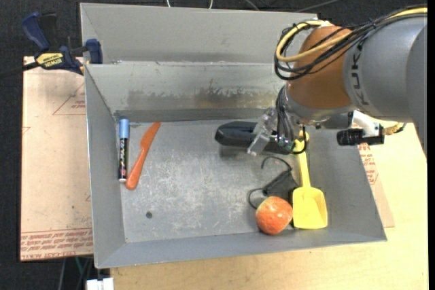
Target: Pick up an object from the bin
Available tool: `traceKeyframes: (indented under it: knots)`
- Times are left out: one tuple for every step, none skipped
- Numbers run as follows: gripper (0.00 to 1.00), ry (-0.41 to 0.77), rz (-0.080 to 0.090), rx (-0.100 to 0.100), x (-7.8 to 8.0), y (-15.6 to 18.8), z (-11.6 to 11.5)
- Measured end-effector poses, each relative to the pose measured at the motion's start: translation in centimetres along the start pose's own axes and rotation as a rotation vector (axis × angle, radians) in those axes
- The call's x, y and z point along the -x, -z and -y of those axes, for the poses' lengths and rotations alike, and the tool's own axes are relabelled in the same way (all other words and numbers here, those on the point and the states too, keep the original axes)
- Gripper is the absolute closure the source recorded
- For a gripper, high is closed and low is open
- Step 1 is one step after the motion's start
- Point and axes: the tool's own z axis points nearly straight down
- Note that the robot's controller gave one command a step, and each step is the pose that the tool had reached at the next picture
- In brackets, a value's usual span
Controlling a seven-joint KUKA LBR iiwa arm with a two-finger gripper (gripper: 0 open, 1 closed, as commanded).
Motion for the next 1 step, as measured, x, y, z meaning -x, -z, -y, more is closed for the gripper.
traceKeyframes:
  knots:
    - [1.0, -0.316, -0.009, -0.006, -0.09, -1.95, 0.35]
